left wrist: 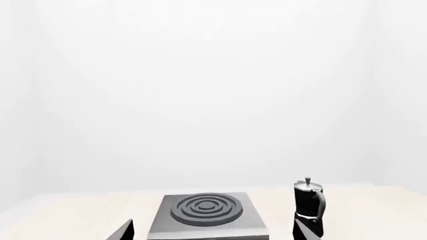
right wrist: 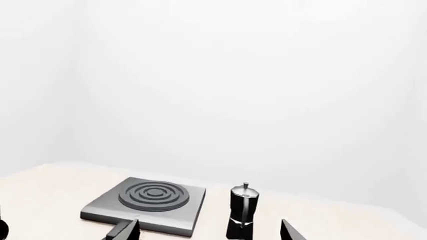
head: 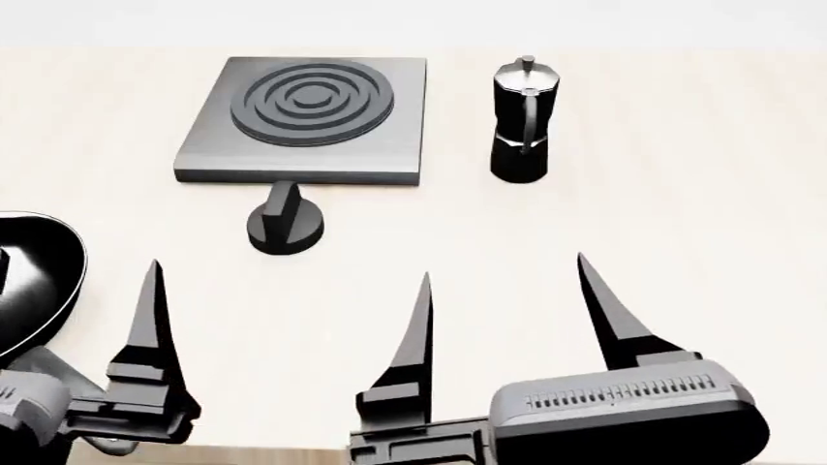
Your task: Turn on the stove.
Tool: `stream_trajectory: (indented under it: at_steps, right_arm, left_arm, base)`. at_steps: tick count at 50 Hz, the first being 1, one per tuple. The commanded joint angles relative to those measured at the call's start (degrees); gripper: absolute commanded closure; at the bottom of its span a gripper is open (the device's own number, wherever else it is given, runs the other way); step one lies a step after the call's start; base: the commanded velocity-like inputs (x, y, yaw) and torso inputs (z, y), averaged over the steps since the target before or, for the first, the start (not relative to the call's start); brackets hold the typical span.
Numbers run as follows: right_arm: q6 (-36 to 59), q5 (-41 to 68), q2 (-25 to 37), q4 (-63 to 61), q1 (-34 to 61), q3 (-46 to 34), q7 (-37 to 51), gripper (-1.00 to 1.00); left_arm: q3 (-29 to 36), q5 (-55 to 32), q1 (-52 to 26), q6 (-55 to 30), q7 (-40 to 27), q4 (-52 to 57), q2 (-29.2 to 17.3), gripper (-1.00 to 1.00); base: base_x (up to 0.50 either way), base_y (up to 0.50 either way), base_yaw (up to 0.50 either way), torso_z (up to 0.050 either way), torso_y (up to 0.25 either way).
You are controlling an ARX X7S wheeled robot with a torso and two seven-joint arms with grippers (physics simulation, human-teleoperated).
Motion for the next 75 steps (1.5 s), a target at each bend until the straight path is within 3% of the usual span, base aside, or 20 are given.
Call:
stream_trajectory:
  at_steps: [1,75]
  right_arm:
    - [1.00,-0.07,0.53,-2.33,2.20,-0.17,1.05,-1.00]
    - [1.50,0.16,3.99,-4.56,3.07,-4.46,4.59,-1.00]
  left_arm:
    - [-0.47,-1.91,-4.27,-3.84,-1.07,4.23,0.00,-1.00]
    - [1.17,-3.90,-4.33,-2.16,-5.87,4.75,-3.66,-1.00]
  base:
    - [0.00,0.00,0.00,0.000,0.000]
    - [0.00,0.14,0.00,0.000,0.000]
